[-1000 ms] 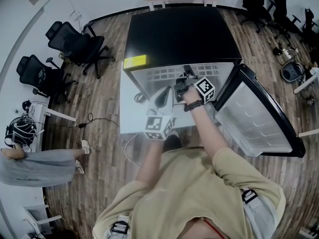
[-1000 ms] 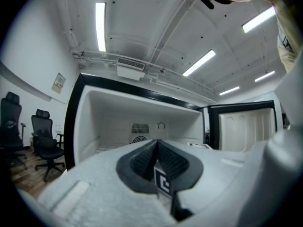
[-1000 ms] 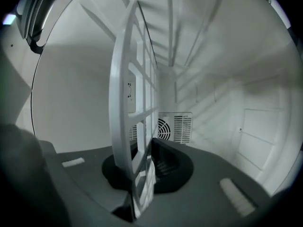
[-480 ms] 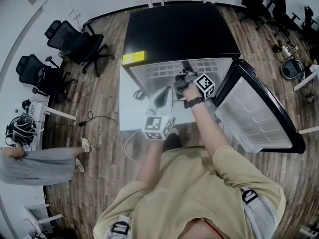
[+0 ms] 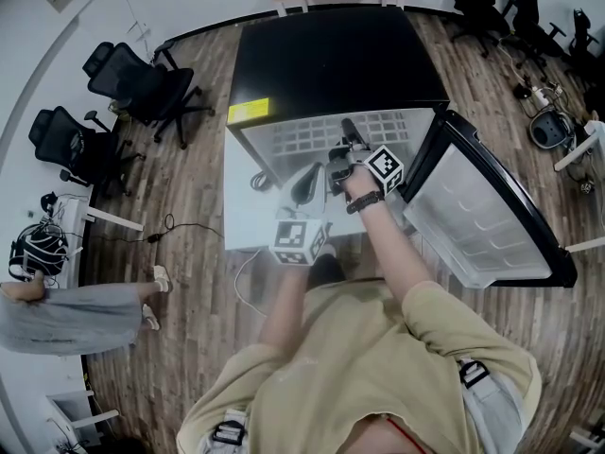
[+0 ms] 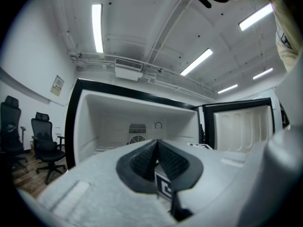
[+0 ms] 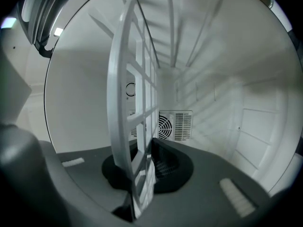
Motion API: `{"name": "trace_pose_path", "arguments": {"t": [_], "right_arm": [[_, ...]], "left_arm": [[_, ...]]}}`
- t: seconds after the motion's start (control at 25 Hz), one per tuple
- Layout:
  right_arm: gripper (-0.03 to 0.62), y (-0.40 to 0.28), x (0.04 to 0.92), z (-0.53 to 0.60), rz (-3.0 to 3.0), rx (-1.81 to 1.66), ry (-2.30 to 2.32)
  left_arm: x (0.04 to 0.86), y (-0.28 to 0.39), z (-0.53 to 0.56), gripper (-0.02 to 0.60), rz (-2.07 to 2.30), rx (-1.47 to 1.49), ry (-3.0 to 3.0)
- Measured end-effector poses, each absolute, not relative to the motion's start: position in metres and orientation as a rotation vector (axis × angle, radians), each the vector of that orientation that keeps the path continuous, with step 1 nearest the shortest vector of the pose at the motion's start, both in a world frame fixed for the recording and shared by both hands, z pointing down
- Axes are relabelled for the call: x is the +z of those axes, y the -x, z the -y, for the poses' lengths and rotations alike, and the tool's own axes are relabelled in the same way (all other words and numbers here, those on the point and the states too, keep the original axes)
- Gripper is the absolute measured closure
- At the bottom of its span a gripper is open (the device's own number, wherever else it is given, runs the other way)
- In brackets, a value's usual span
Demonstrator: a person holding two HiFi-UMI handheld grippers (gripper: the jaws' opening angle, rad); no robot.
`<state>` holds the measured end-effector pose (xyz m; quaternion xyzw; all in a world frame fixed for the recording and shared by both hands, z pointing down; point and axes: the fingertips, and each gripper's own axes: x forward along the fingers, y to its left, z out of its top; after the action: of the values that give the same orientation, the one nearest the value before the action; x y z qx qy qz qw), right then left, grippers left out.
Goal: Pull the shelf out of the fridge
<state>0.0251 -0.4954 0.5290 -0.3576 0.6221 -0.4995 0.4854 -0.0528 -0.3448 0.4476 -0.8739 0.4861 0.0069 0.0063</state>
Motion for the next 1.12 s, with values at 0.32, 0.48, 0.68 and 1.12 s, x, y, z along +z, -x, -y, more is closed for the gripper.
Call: {"name": "trace_pose_path", "arguments": {"t": [0.32, 0.48, 0.68, 1.12], "right_arm": [[0.562, -0.026, 0.531, 0.48, -1.521, -1.221, 0.861], [0.562, -0.024, 0.53, 0.468, -1.528, -1.229, 0.851], [0.562, -0.025, 0.531, 0.448, -1.541, -1.216, 0.839], [0.563, -0.026, 0.532, 0.401, -1.551, -1.256, 0.838]], "left_arm": [[0.444, 0.048, 0.338, 0.583, -1.527, 0.042, 2.735], [0.445, 0.045, 0.33, 0.583, -1.533, 0.037, 2.732], [0.447, 0.044, 0.315, 0.583, -1.549, 0.026, 2.726], [0.453, 0.045, 0.267, 0.583, -1.622, -0.021, 2.701]]}}
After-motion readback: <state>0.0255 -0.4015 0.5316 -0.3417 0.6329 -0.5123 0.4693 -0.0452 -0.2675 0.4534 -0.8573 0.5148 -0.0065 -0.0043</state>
